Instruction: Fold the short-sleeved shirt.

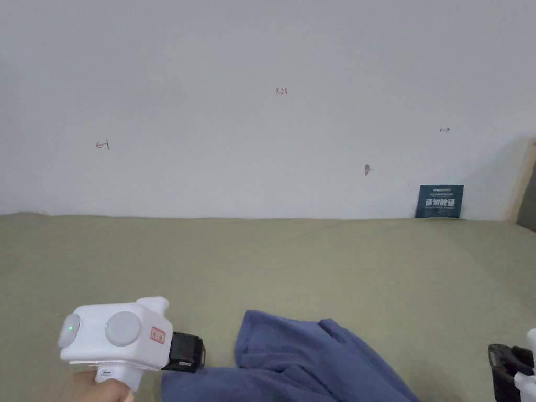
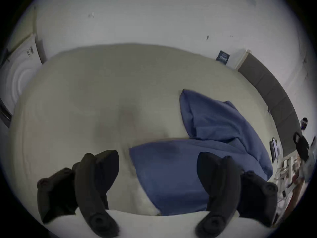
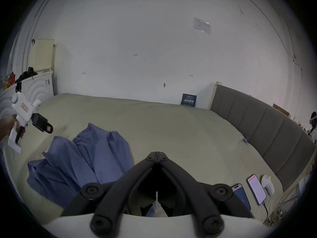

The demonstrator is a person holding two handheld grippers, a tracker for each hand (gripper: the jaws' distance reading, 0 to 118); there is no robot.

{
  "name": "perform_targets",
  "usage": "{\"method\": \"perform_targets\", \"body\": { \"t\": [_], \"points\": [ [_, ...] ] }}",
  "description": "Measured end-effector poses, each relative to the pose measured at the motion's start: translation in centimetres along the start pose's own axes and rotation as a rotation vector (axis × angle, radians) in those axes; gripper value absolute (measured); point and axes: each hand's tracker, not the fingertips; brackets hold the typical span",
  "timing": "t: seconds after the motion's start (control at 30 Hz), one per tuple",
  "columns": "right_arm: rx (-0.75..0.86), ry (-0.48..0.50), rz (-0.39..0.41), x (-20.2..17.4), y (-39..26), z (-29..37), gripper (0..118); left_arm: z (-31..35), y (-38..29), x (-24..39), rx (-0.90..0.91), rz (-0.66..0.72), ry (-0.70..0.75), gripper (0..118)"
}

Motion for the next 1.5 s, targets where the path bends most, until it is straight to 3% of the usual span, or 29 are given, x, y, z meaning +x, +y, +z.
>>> {"method": "perform_targets", "body": {
  "t": [0.17, 0.27, 0.3, 0.33, 0.37, 0.4, 0.43, 0.47, 0.5, 0.53, 0.73, 0.77, 0.8, 0.83, 0.97, 1.2, 1.5],
  "points": [
    [-0.021, -0.002, -0.007, 0.9, -0.7, -0.1, 0, -5.2, -0.6, -0.9, -0.092, 0.089, 0.013, 98],
    [-0.039, 0.024, -0.038, 1.6, -1.1, 0.0, 0, -5.8, -1.6, -0.7, -0.101, 0.086, 0.021, 88],
    [-0.05, 0.035, -0.038, 1.8, -1.4, -0.2, 0, -5.4, -1.9, -0.6, -0.048, 0.072, 0.033, 82],
    [-0.067, 0.061, -0.034, 1.9, -1.7, -0.3, 3, -4.4, -2.0, -0.4, -0.008, 0.069, 0.061, 54],
    [-0.092, 0.097, -0.031, 1.9, -2.0, -0.5, 11, -3.9, -2.0, -0.8, 0.018, 0.065, 0.048, 10],
    [-0.132, 0.136, -0.037, 1.9, -2.5, -0.9, 32, -3.5, -2.0, -1.3, 0.034, 0.083, -0.006, 0],
    [-0.173, 0.17, -0.045, 2.0, -3.1, -1.2, 73, -3.1, -2.1, -1.4, 0.061, 0.126, -0.02, 0],
    [-0.223, 0.201, -0.053, 1.9, -3.7, -1.6, 95, -2.8, -2.0, -1.4, 0.054, 0.129, -0.015, 0],
    [-0.275, 0.237, -0.079, 1.9, -4.6, -1.9, 99, -2.5, -2.0, -1.4, 0.056, 0.121, -0.016, 0],
    [-0.275, 0.256, -0.1, 1.9, -5.3, -1.8, 94, -2.3, -2.0, -1.4, 0.061, 0.116, -0.015, 0],
    [-0.366, 0.301, -0.142, 1.8, -9.1, -1.7, 93, -1.0, -1.6, -0.9, 0.098, 0.077, -0.015, 0],
    [-0.377, 0.305, -0.142, 1.7, -9.4, -1.8, 81, -0.8, -1.6, -0.8, 0.11, 0.076, -0.014, 0],
    [-0.382, 0.317, -0.143, 1.7, -9.6, -1.8, 54, -0.5, -1.5, -0.6, 0.111, 0.075, -0.02, 0],
    [-0.382, 0.34, -0.14, 1.7, -9.8, -1.8, 3, -0.3, -1.5, -0.5, 0.117, 0.074, -0.02, 0],
    [-0.366, 0.34, -0.123, 1.5, -9.5, -1.9, 2, 0.7, -1.1, -0.9, 0.156, 0.088, -0.035, 0],
    [-0.199, 0.369, -0.235, 2.5, -4.3, -2.1, 1, 6.0, 0.6, -1.4, 0.32, 0.11, -0.049, 0],
    [-0.038, 0.36, -0.211, 1.4, 7.0, -5.3, 1, 15.7, 5.0, -0.9, 0.528, 0.094, -0.034, 0]
  ]
}}
